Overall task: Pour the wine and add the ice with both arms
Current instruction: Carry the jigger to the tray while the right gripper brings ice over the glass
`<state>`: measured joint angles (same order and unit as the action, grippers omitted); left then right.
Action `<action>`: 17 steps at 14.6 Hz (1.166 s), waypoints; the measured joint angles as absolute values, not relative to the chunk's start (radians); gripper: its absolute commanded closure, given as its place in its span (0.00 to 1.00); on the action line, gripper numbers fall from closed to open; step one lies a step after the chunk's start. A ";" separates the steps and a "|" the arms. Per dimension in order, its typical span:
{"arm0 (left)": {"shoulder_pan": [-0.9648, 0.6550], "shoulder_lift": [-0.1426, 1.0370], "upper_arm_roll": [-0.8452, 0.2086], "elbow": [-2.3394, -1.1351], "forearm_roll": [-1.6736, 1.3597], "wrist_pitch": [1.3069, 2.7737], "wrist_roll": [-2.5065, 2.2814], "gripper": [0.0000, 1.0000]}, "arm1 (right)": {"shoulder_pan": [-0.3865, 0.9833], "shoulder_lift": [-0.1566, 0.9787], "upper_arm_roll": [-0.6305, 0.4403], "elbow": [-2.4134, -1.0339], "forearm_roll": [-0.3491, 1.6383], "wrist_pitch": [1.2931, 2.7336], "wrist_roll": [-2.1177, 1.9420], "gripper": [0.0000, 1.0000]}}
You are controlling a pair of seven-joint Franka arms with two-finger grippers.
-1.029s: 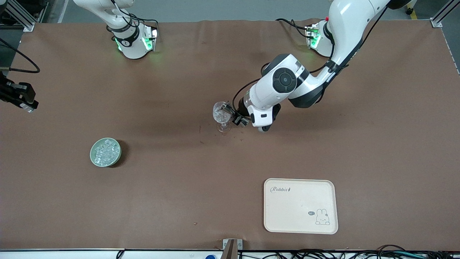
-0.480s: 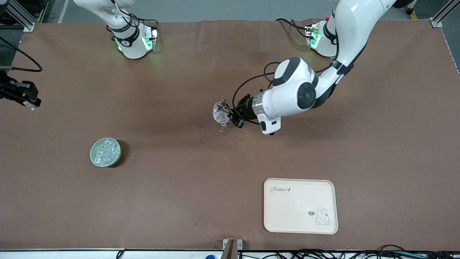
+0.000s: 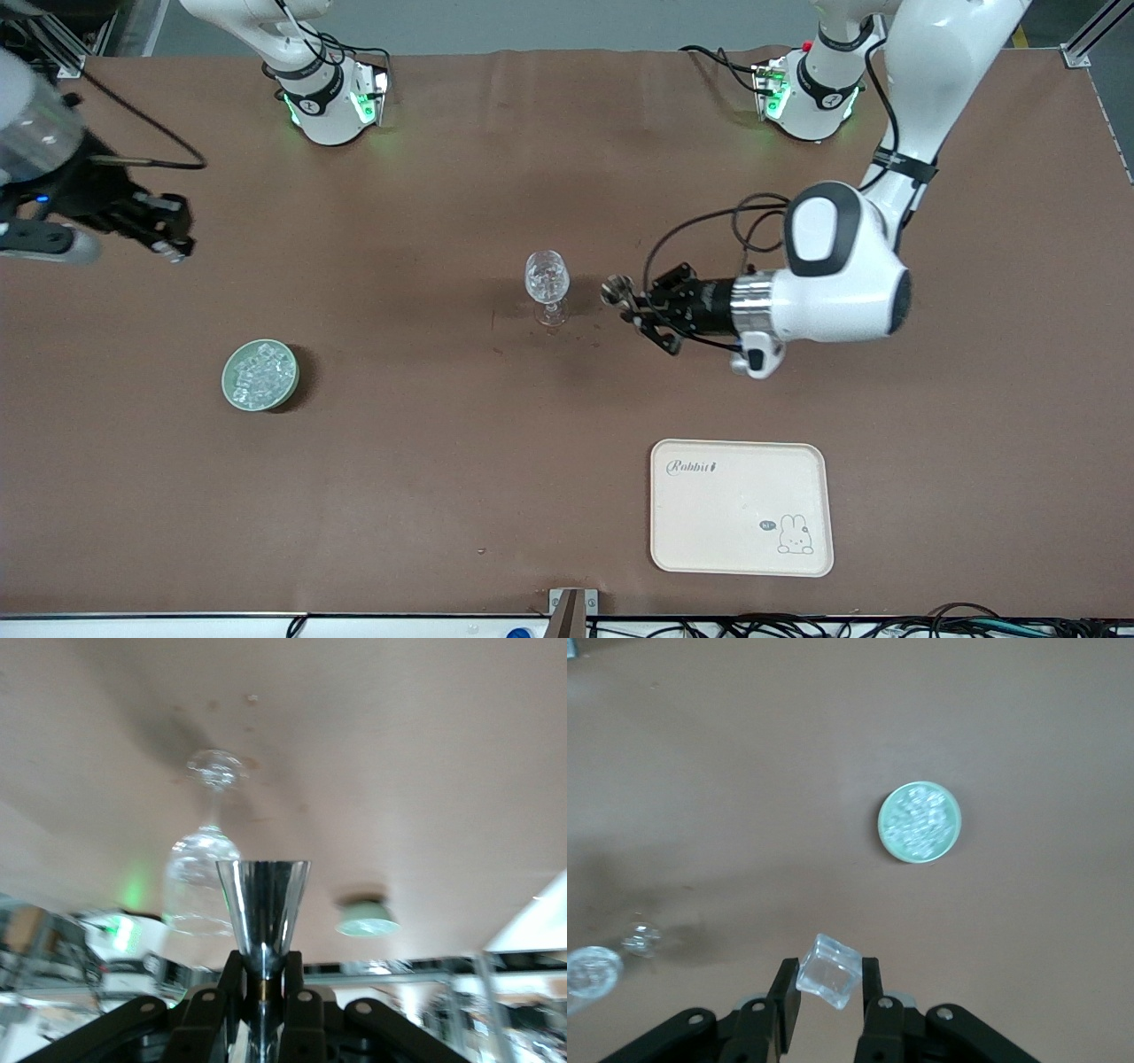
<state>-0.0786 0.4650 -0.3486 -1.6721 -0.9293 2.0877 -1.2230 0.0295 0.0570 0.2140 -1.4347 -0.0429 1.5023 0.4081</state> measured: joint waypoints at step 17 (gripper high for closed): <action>-0.081 0.845 0.024 -1.511 -1.652 2.088 -0.800 0.99 | 0.200 0.413 0.641 -1.469 -0.149 1.803 1.245 0.99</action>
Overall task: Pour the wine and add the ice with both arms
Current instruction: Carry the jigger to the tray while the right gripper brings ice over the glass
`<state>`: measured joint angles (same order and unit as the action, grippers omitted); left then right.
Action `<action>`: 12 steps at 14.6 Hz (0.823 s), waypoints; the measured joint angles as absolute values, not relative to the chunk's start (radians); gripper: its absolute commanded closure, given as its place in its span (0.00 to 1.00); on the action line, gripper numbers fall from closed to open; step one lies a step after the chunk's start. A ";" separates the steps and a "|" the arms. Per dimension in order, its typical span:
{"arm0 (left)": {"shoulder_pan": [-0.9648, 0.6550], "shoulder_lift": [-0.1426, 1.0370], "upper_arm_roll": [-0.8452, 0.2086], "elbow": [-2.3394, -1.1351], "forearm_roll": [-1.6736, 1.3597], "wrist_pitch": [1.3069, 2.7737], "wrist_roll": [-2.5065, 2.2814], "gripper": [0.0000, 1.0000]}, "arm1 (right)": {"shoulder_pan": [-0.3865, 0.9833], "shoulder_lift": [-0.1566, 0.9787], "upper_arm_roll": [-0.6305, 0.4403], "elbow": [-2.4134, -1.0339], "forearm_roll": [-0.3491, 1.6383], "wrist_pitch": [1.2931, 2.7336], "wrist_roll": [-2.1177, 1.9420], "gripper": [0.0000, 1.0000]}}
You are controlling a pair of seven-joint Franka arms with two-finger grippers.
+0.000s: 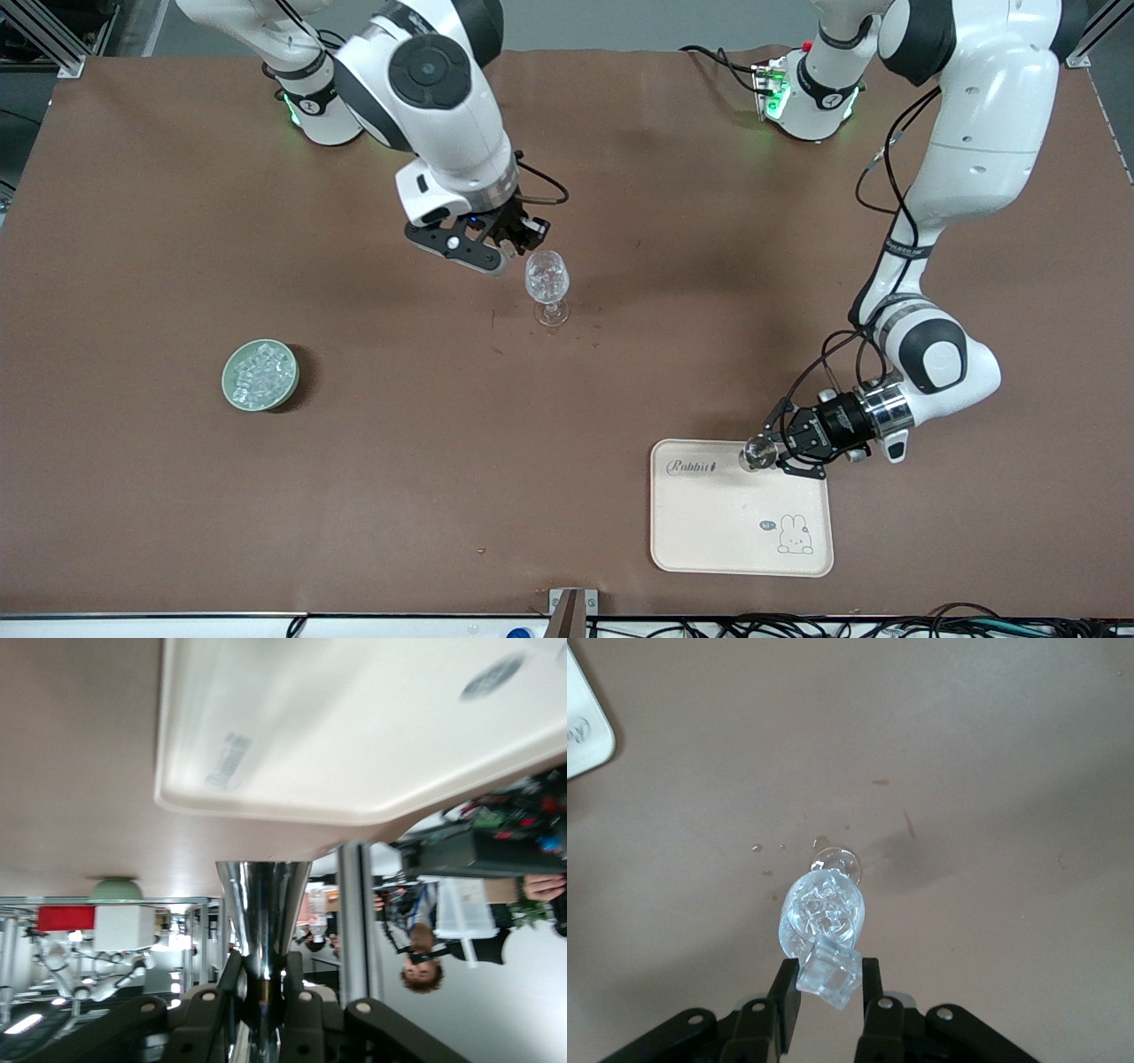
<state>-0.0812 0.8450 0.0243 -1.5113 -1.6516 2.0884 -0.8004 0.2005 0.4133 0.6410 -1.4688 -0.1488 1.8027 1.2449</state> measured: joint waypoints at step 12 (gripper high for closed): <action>-0.053 1.013 0.098 -1.467 -2.002 1.985 -0.603 0.60 | 0.249 0.557 0.641 -1.470 -0.235 1.876 1.276 0.99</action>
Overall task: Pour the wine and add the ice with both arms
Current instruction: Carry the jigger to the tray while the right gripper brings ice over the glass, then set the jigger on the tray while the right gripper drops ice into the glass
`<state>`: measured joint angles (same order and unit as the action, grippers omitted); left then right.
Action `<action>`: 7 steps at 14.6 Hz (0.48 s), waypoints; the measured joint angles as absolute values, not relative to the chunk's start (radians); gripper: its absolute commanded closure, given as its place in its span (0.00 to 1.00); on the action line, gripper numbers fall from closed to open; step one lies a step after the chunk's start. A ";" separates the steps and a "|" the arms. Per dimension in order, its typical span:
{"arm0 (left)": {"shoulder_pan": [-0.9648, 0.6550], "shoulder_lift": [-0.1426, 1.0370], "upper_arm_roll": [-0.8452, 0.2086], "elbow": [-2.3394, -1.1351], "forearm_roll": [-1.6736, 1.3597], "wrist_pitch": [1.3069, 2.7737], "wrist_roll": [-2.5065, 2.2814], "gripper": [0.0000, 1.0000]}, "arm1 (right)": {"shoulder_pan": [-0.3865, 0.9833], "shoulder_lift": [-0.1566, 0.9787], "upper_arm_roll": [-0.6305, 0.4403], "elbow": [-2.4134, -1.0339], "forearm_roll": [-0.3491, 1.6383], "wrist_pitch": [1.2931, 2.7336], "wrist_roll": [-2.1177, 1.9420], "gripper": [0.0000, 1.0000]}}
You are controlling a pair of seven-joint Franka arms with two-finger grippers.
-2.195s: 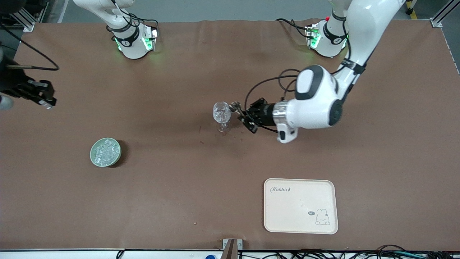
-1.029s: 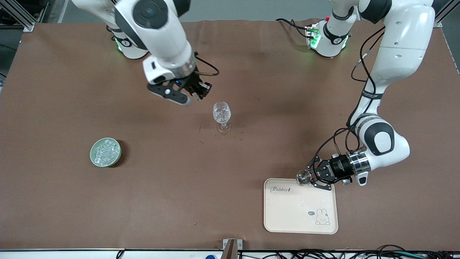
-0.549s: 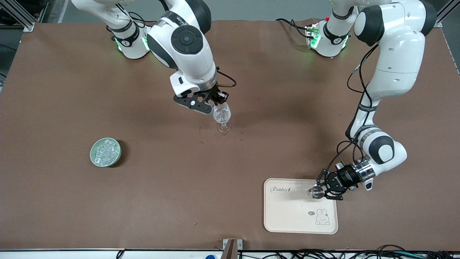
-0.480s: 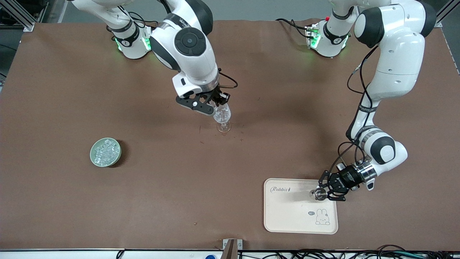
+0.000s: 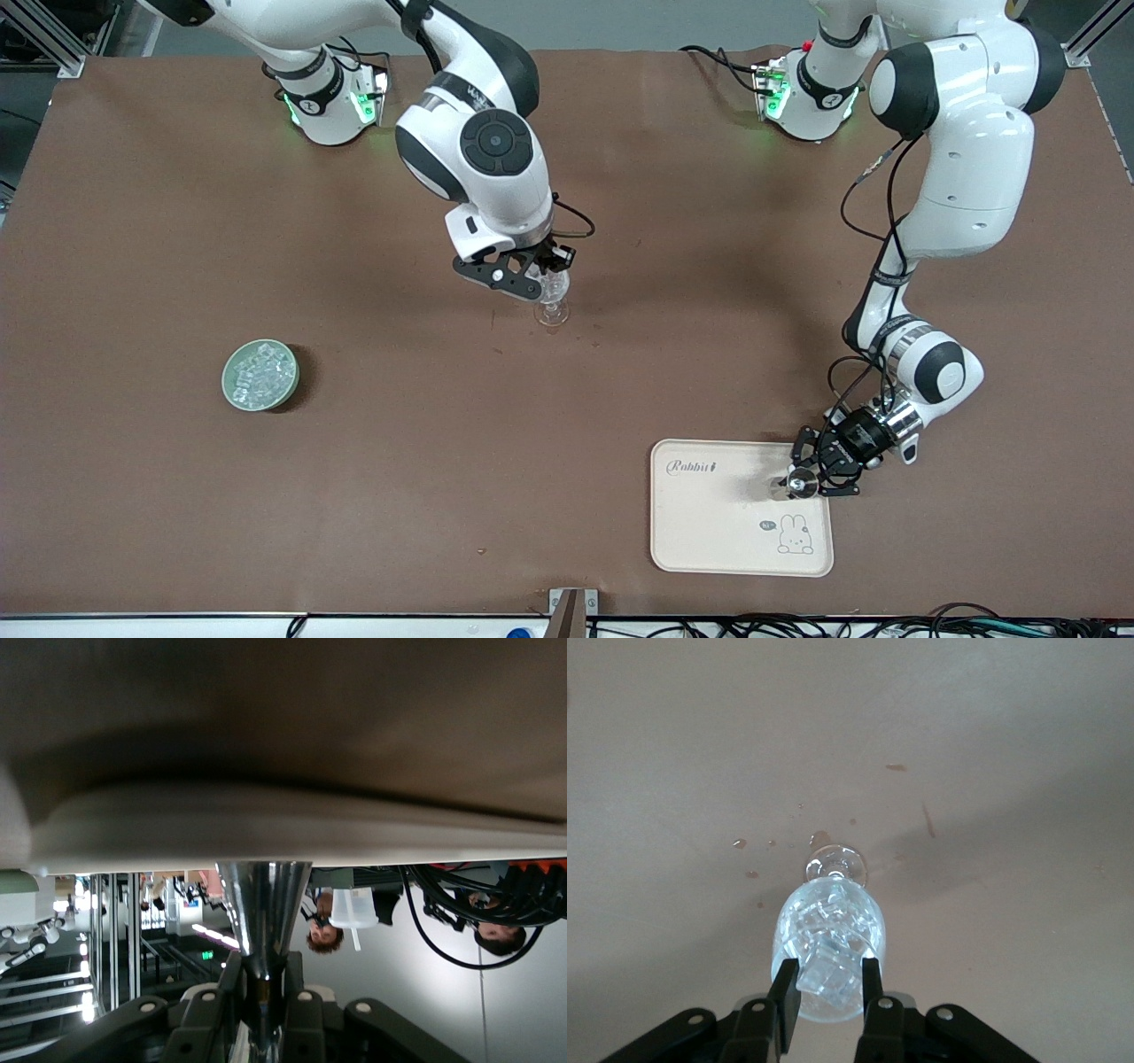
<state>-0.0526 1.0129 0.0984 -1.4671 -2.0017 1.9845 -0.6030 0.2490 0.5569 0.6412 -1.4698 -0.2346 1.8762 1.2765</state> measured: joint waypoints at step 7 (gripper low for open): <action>-0.047 1.009 0.106 -1.480 -2.032 1.965 -0.597 0.00 | 0.251 0.568 0.642 -1.470 -0.237 1.881 1.277 0.97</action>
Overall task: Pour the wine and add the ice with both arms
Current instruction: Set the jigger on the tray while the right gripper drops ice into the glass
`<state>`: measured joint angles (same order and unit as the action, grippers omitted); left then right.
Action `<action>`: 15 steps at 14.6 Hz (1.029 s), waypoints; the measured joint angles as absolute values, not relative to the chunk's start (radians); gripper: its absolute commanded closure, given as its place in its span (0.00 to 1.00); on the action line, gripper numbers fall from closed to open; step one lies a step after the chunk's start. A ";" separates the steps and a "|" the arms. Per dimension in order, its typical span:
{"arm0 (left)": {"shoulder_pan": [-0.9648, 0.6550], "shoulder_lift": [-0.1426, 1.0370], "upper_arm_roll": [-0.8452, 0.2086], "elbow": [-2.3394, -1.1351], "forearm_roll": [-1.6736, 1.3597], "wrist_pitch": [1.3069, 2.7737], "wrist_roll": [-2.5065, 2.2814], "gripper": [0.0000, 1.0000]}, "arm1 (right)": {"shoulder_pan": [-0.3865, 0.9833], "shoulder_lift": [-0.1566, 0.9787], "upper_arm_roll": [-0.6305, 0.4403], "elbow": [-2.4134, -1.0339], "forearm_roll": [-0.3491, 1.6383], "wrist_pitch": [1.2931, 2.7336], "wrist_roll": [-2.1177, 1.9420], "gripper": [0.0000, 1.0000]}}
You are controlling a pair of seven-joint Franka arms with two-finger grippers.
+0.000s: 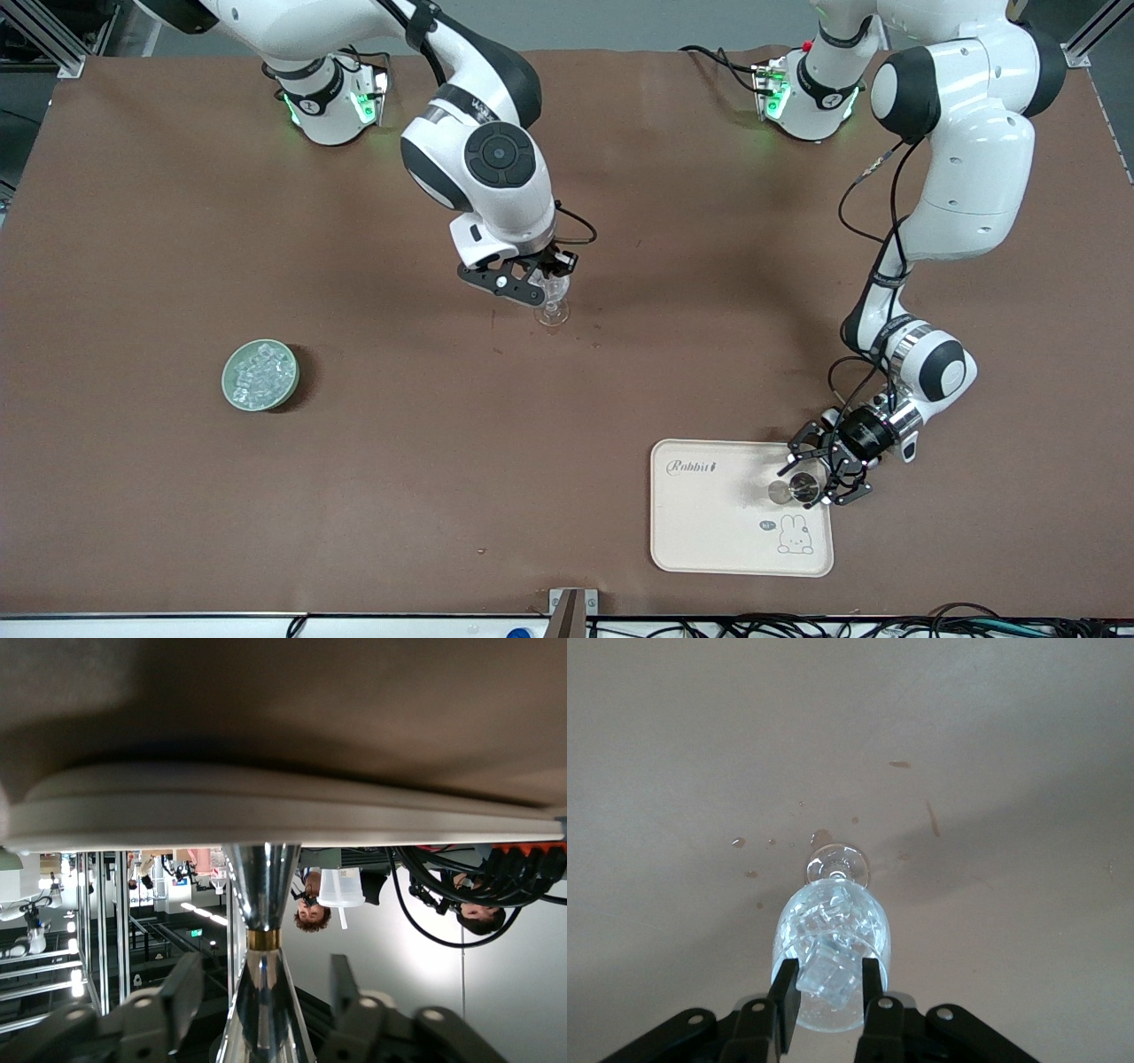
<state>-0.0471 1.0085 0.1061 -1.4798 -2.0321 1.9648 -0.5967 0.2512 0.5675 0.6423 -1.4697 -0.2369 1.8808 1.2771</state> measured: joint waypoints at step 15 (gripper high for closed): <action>-0.039 0.697 0.265 -1.384 -1.034 1.823 -0.710 0.00 | 0.254 0.570 0.642 -1.478 -0.242 1.880 1.277 0.27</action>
